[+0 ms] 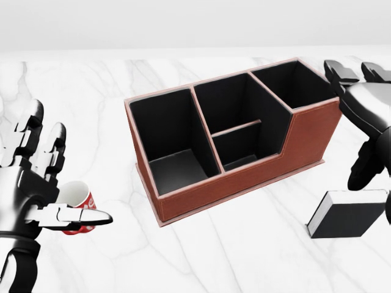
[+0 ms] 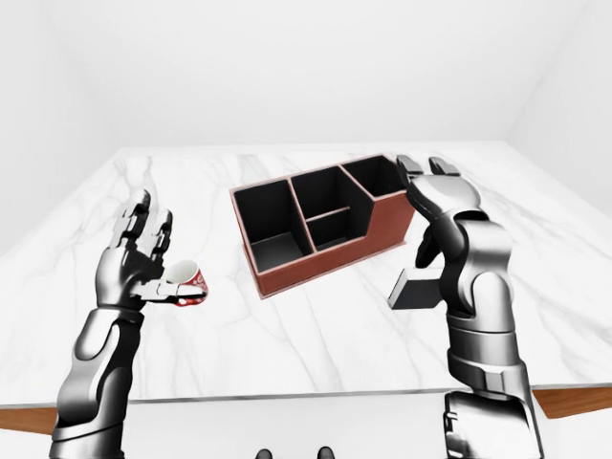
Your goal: Pick up the book and place it in the left compartment of the caddy.
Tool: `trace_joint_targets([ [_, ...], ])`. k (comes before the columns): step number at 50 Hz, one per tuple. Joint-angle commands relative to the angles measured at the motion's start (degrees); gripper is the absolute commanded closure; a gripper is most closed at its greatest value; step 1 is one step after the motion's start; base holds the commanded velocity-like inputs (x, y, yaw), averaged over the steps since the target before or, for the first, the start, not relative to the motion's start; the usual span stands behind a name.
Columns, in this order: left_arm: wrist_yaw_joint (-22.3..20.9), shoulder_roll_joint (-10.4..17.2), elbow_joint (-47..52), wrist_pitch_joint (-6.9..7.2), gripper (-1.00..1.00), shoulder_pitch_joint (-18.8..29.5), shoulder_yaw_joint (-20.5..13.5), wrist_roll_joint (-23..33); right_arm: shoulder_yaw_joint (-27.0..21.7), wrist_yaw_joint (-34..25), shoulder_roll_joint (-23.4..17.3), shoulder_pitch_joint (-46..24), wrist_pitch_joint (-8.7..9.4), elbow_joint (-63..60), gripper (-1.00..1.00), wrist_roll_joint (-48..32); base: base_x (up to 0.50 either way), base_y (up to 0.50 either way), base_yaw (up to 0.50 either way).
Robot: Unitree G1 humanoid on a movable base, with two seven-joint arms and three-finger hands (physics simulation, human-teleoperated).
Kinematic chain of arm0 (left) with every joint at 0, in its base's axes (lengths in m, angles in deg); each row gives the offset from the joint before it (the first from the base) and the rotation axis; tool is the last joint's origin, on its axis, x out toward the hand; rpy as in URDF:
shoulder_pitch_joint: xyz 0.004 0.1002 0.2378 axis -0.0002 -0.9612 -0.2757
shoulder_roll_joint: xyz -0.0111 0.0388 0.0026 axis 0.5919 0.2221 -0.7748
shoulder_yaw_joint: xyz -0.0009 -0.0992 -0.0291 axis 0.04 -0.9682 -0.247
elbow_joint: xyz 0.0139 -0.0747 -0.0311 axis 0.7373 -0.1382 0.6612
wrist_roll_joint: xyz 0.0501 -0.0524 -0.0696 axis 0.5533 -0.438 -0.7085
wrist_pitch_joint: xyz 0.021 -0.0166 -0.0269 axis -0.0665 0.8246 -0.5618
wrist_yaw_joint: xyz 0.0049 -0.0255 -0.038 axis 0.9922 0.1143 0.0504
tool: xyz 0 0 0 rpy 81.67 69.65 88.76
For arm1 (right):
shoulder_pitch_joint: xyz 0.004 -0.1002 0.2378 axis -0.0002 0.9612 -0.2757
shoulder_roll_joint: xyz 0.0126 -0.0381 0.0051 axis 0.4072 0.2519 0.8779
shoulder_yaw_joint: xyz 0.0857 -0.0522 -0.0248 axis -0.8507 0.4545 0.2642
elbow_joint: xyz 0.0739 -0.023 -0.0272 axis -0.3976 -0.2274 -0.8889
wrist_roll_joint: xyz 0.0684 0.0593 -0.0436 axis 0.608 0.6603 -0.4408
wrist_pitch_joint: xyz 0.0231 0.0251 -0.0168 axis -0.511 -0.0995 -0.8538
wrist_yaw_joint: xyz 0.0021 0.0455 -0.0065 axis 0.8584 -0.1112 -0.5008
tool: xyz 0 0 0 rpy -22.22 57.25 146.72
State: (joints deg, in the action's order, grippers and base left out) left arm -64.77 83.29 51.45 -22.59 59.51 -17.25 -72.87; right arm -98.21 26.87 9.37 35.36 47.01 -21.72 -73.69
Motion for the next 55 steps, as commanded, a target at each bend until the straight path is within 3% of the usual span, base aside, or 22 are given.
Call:
trace_joint_targets([
  [1,-0.41,0.76,1.38,0.0,-1.0,0.48,-1.34,-2.25,-4.2,0.0,-4.03,-0.74,0.0,1.56,-1.0,-16.23,0.0,0.0,0.0],
  [12,-0.14,1.21,1.69,0.0,-1.0,0.61,-1.93,-2.97,-6.98,0.0,-3.5,4.46,0.0,3.43,-1.0,-17.53,0.0,0.0,0.0],
  [30,-0.33,0.98,1.17,0.0,-1.0,0.43,-1.41,-1.99,-4.4,0.0,-1.02,7.55,0.0,13.55,-1.0,-11.36,0.0,0.0,0.0],
  [53,-0.76,0.5,1.06,0.0,-1.0,-0.09,-0.67,-0.77,1.4,0.0,-1.23,-1.03,0.0,33.86,-1.0,-7.47,0.0,0.0,0.0],
  [55,-0.81,0.48,1.13,0.0,-1.0,-0.12,-0.66,-0.75,1.99,2.78,-1.3,-2.26,0.0,36.4,-1.0,-7.43,0.0,0.0,0.0],
])
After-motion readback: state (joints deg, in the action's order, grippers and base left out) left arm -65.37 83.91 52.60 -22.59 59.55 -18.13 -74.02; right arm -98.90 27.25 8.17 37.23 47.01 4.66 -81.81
